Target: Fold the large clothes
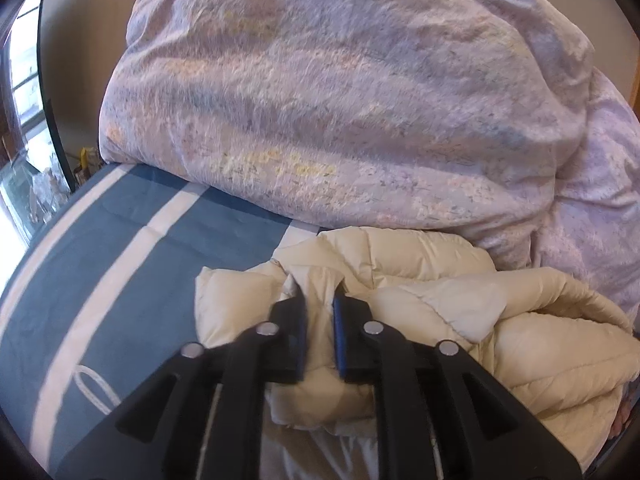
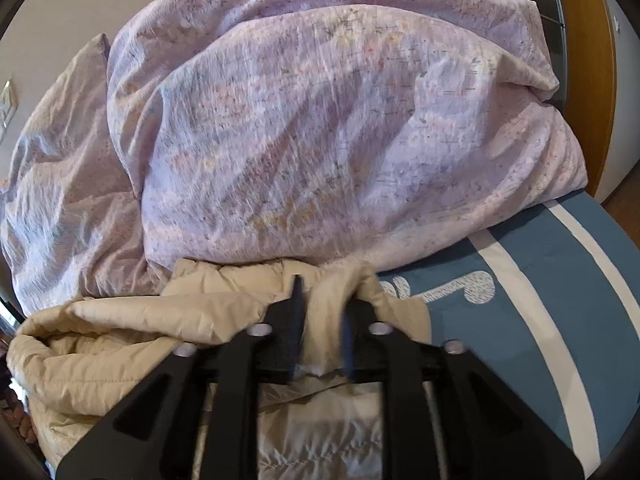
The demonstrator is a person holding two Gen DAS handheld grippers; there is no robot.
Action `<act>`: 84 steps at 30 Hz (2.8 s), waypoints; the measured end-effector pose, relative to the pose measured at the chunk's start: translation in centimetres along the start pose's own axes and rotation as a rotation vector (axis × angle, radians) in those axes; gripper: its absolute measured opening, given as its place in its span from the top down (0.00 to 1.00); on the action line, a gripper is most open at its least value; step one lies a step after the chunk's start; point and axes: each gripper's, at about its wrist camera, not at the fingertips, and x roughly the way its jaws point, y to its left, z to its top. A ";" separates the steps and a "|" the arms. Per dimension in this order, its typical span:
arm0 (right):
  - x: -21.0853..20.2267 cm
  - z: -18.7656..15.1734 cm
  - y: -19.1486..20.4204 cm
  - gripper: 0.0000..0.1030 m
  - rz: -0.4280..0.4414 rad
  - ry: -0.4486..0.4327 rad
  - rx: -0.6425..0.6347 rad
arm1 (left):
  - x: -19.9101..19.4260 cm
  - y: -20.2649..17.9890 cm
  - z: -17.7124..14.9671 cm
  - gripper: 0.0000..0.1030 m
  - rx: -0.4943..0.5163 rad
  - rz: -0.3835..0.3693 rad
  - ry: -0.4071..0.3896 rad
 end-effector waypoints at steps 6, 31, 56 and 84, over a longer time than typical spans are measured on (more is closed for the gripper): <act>-4.1 0.9 0.7 0.27 0.024 -0.132 -0.041 | -2.6 0.5 0.5 0.26 -0.024 0.026 -0.089; 1.6 -3.1 2.8 0.31 -0.167 0.090 -0.217 | 0.0 -3.4 -2.5 0.17 0.186 0.162 0.002; 6.9 -4.0 1.1 0.18 -0.223 0.195 -0.211 | 5.4 -1.0 -2.0 0.02 0.096 0.107 0.092; 7.5 -3.7 0.7 0.14 -0.223 0.196 -0.187 | 6.2 -0.2 -1.8 0.02 0.078 0.095 0.107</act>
